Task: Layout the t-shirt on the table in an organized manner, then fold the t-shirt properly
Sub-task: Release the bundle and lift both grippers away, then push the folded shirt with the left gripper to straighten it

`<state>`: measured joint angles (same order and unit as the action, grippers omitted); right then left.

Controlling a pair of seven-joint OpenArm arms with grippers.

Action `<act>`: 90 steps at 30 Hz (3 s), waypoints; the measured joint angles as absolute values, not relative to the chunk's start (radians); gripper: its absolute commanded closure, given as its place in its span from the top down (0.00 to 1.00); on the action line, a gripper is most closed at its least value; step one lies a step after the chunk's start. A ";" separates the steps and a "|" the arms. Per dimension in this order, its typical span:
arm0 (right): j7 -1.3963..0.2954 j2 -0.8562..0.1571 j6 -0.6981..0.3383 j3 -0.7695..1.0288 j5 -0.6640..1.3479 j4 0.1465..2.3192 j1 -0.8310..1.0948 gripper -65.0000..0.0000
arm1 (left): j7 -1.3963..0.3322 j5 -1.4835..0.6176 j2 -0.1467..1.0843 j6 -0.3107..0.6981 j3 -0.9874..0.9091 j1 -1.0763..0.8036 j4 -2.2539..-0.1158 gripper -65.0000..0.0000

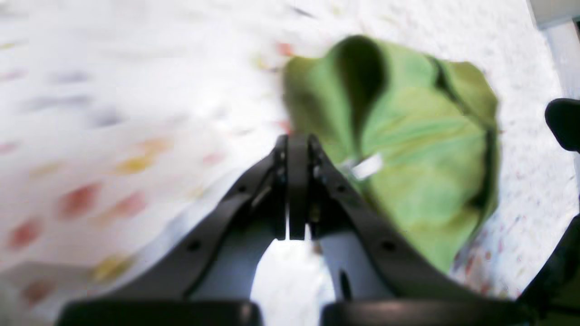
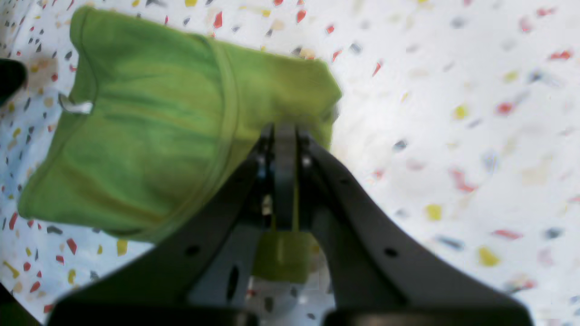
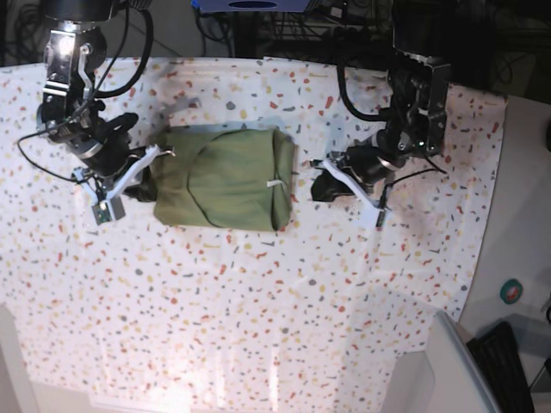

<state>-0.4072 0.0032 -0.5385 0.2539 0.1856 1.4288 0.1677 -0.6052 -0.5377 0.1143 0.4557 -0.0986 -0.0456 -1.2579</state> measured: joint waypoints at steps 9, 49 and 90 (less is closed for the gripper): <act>-0.403 0.003 -0.538 0.256 0.178 1.427 0.194 0.00 | -0.693 -0.532 0.148 0.553 -0.128 -0.098 -1.368 0.00; -0.403 -0.005 -0.540 0.258 0.179 1.642 0.392 0.00 | -0.526 -0.574 0.077 0.446 0.155 0.085 -0.966 0.00; -0.391 0.112 -0.539 0.664 0.181 1.628 0.493 0.00 | -0.369 0.072 0.036 0.705 1.220 0.641 -0.903 0.00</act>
